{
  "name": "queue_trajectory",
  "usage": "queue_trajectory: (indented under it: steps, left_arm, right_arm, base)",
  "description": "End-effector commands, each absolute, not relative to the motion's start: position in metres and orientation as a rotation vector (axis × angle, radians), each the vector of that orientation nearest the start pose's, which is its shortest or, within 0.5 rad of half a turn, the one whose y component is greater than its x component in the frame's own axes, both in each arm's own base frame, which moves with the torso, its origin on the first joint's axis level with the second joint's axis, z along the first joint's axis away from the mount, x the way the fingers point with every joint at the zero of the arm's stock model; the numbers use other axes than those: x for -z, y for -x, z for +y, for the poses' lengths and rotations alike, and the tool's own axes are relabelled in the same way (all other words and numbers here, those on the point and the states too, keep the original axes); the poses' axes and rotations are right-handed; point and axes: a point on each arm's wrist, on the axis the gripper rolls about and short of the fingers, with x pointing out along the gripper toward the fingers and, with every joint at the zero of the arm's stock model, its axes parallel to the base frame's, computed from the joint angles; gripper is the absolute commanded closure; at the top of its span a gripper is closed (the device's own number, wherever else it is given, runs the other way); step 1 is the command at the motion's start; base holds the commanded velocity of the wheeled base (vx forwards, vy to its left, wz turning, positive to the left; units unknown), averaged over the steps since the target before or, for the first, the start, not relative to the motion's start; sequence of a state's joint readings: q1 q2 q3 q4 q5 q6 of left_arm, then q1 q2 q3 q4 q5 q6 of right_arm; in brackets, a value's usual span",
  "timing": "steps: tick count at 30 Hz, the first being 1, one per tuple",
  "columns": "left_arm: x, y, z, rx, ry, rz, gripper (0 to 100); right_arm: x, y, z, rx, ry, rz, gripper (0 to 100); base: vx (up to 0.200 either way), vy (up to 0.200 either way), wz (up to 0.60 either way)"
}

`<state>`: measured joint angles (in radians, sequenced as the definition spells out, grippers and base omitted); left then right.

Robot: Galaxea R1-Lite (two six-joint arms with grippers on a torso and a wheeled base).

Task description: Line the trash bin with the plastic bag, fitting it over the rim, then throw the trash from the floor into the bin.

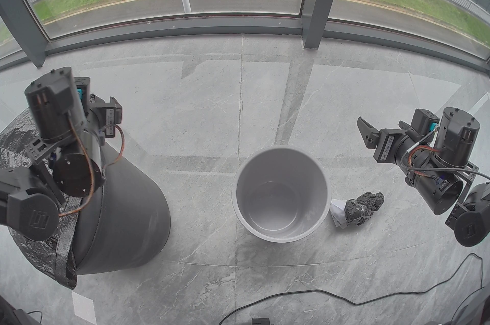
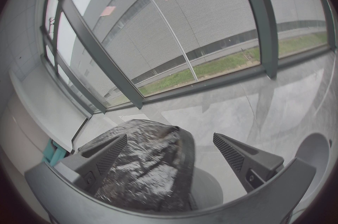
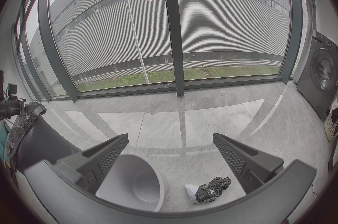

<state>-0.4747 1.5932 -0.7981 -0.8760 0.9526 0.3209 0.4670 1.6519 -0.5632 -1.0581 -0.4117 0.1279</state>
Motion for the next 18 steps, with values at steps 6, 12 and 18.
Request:
queue_trajectory:
  steps: [6, 12, 18]
  left_arm:
    - [-0.240, -0.249, -0.062, -0.507, -0.201, -0.097, 0]
    - [-0.228, -0.243, -0.066, -0.407, -0.234, -0.075, 0]
    - [-0.224, -0.249, -0.069, -0.361, -0.272, -0.067, 0]
  right_arm:
    - [-0.178, -0.247, 0.113, -0.051, -0.120, 0.026, 0]
    - [-0.177, -0.248, 0.112, -0.047, -0.118, 0.027, 0]
    - [-0.178, -0.249, 0.109, -0.037, -0.120, 0.025, 0]
  base:
    - [0.000, 0.000, 0.00]
    - [0.000, 0.000, 0.00]
    - [0.000, 0.000, 0.00]
